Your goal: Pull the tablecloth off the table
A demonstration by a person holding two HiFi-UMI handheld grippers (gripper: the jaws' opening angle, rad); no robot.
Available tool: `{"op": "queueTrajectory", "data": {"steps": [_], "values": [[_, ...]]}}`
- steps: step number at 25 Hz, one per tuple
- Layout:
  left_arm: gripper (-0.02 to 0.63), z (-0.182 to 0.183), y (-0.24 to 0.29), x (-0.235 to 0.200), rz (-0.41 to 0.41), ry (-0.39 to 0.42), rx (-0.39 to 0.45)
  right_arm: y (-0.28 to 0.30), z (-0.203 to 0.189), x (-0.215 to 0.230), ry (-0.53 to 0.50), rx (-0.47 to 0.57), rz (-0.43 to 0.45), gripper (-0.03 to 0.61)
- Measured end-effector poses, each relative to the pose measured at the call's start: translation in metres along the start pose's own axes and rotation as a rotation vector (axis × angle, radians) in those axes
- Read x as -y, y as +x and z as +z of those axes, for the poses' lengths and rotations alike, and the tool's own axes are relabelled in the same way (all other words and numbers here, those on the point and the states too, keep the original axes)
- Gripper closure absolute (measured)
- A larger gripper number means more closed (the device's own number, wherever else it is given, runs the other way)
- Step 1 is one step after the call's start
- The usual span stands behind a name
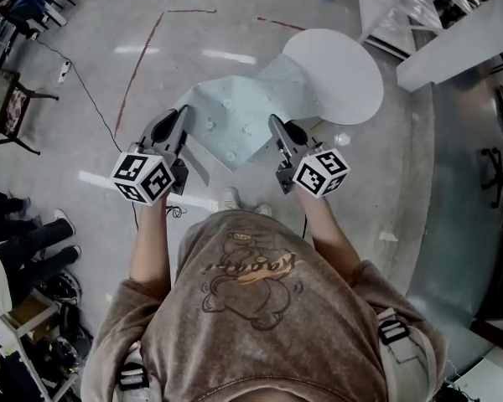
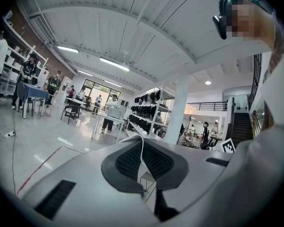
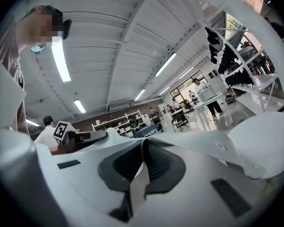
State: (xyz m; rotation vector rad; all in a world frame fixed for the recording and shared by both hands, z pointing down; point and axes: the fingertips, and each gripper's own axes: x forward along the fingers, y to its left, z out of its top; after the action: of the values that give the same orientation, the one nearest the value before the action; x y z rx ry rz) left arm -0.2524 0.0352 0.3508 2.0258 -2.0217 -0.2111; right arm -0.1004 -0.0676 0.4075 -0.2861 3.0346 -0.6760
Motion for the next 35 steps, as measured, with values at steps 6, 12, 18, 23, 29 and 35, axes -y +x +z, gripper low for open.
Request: {"op": "queueTrajectory", "data": {"steps": [6, 12, 18, 23, 29, 35], "values": [[0.594, -0.002, -0.026, -0.022, 0.088, -0.024, 0.014, 0.028, -0.006, -0.018, -0.011, -0.027, 0.090, 0.571], [0.594, -0.001, -0.048, -0.038, 0.164, -0.039, 0.033, 0.052, -0.009, -0.036, -0.009, -0.044, 0.172, 0.571], [0.594, 0.003, -0.069, -0.056, 0.226, -0.045, 0.051, 0.078, -0.014, -0.055, -0.014, -0.066, 0.236, 0.571], [0.594, 0.004, -0.082, -0.059, 0.275, -0.050, 0.077, 0.088, -0.013, -0.063, -0.047, -0.082, 0.283, 0.571], [0.594, 0.006, -0.092, -0.062, 0.326, -0.045, 0.097, 0.095, -0.015, -0.069, -0.052, -0.097, 0.328, 0.571], [0.594, 0.010, -0.110, -0.069, 0.359, -0.039, 0.104, 0.106, -0.019, -0.082, -0.044, -0.104, 0.344, 0.569]]}}
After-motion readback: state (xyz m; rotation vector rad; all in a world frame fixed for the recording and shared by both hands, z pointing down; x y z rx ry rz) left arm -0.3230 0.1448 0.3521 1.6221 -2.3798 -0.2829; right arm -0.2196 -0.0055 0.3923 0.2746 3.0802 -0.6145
